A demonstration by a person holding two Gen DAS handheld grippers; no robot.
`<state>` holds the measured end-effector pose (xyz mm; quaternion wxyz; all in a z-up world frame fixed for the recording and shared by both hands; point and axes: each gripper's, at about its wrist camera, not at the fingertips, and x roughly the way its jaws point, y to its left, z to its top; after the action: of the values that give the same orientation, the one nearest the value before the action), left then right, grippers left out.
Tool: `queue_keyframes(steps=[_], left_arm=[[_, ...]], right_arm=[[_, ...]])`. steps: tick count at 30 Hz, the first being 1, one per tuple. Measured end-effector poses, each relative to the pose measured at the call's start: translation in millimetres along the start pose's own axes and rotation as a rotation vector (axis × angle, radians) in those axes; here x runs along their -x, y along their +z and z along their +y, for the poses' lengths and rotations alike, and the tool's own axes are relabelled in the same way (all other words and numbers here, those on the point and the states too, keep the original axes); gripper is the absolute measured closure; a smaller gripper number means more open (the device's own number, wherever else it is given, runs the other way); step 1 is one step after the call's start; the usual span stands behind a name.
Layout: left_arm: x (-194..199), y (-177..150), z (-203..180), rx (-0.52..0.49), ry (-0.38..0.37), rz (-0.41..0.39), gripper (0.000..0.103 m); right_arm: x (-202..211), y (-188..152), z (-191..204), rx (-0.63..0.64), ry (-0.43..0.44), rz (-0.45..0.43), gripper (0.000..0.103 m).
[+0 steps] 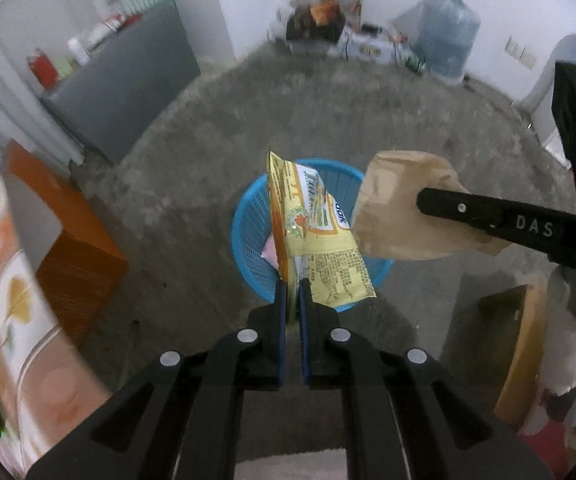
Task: Collect trash
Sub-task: 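Carry the napkin and yellow packet in both tools over the blue wastebasket, then open both tools to drop the napkin and packet into the basket, then move both tools back over the table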
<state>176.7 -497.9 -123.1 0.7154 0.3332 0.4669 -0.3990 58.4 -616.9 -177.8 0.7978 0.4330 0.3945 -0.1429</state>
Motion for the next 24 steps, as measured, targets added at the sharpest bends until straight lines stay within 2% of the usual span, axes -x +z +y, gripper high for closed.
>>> queue_keyframes(steps=[3, 4, 5, 6, 7, 10, 13, 21, 24], left_arm=[[-40, 20, 0, 0.010, -0.022, 0.038, 0.093], [-48, 24, 1, 0.021, -0.029, 0.040, 0.088], [-58, 29, 2, 0.037, -0.035, 0.042, 0.083], [-66, 32, 3, 0.051, -0.046, 0.046, 0.070], [-75, 36, 4, 0.069, -0.045, 0.055, 0.062], [-87, 42, 2, 0.088, -0.046, 0.049, 0.061], [-84, 43, -4, 0.093, -0.060, 0.031, 0.057], [-41, 34, -4, 0.091, -0.091, -0.063, 0.049], [-11, 25, 3, 0.116, -0.131, -0.120, 0.048]], right_arm=[[-28, 14, -10, -0.034, -0.018, 0.027, 0.092], [-40, 18, -15, -0.047, -0.025, 0.033, 0.083], [-49, 21, -20, -0.057, -0.032, 0.043, 0.065], [-63, 24, -28, -0.081, -0.046, 0.050, 0.055], [-69, 26, -32, -0.094, -0.057, 0.055, 0.050], [-82, 26, -44, -0.113, -0.088, 0.065, 0.050], [-79, 21, -51, -0.129, -0.079, 0.059, 0.050], [-43, 10, -53, -0.146, -0.056, -0.028, 0.050], [-11, -6, -41, -0.109, -0.049, -0.098, 0.050]])
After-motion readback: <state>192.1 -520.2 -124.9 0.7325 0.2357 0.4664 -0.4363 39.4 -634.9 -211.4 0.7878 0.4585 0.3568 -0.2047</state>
